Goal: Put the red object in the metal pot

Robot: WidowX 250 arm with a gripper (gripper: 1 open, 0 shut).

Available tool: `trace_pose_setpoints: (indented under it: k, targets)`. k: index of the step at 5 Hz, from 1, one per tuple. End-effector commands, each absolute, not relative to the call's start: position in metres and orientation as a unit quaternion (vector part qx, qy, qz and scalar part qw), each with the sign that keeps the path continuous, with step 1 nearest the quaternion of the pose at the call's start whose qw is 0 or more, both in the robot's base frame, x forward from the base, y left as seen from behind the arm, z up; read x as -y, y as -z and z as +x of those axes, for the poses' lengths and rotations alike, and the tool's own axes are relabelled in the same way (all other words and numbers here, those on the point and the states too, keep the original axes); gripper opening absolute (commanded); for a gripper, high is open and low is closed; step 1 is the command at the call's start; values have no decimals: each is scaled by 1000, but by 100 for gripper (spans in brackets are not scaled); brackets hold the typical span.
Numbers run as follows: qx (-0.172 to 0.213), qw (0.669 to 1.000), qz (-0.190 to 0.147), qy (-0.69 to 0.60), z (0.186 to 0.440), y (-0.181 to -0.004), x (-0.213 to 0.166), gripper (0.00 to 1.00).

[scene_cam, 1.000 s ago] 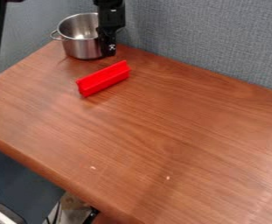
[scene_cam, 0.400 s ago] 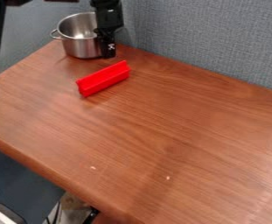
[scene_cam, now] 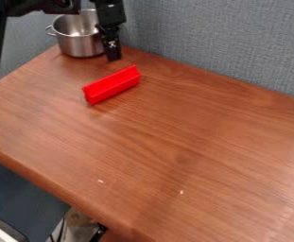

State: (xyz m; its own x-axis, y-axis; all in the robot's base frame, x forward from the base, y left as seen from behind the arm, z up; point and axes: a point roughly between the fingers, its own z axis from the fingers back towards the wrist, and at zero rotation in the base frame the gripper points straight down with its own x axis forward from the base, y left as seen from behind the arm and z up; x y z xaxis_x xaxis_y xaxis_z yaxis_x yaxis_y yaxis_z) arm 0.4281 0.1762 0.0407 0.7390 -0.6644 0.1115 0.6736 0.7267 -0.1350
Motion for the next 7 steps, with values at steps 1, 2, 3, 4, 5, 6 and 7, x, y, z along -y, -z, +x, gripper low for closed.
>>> trace_pose_setpoints:
  k: [1,2,3,4,5,6,7]
  targets:
    - [76,945,-51,313,435,-95,-169,100]
    - [75,937,-45,338,438,-85,-159,100]
    - [75,928,-37,363,439,-78,-150,100]
    - [76,919,-27,387,442,-71,-143,100]
    - [74,914,-34,398,446,-75,-147,100]
    - [70,909,-42,410,449,-78,-152,100]
    - [62,906,-45,416,448,-96,-142,100]
